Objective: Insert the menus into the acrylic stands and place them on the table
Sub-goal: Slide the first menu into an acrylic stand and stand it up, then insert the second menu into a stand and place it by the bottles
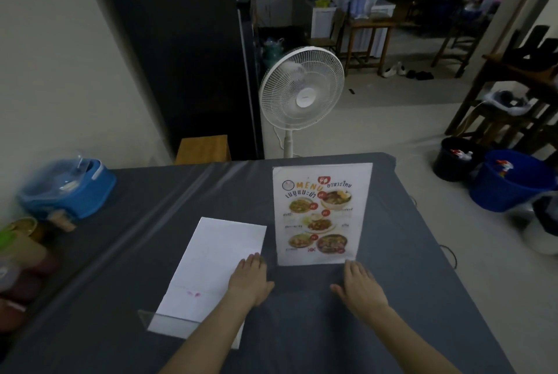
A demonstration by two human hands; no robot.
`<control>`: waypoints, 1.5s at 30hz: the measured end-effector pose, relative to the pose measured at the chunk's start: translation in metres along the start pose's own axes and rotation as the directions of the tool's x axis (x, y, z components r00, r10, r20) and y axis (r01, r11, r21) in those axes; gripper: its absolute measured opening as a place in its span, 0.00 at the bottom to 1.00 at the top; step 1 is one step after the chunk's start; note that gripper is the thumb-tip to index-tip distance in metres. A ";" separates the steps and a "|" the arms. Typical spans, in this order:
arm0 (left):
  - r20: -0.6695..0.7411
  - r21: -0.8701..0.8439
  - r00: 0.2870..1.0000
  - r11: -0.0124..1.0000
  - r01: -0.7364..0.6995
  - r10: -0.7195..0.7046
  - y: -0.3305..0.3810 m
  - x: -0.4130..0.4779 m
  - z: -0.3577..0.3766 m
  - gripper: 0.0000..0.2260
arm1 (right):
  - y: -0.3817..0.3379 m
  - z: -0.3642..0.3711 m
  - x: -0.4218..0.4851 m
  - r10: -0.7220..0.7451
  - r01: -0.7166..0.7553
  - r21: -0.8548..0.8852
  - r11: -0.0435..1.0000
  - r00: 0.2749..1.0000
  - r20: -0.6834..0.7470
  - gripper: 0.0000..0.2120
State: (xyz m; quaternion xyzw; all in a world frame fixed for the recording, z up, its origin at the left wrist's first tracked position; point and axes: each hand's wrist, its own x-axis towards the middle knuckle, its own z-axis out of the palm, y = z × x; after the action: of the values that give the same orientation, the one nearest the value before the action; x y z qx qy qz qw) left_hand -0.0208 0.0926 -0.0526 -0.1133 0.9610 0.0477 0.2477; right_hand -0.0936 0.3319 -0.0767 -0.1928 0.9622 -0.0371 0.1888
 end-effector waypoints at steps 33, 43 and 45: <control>0.028 -0.453 0.990 0.881 0.138 -0.141 -0.206 0.010 0.017 0.27 | -0.230 0.021 0.052 0.018 -0.109 0.368 0.924 0.970 0.241 0.37; 0.028 -0.655 0.930 0.696 0.294 -0.367 -0.206 0.033 0.024 0.19 | -0.222 0.030 0.072 0.242 -0.250 0.595 0.764 0.966 0.095 0.15; 0.048 -0.665 0.923 0.677 0.315 -0.383 -0.206 0.036 0.024 0.18 | -0.221 0.030 0.075 0.272 -0.282 0.611 0.740 0.956 0.111 0.14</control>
State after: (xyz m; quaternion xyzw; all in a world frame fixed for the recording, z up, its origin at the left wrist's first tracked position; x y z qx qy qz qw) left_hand 0.0097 -0.1107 -0.0985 -0.3770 0.8520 0.3310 0.1497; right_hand -0.0675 0.0988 -0.0986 0.0247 0.9126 -0.3213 0.2518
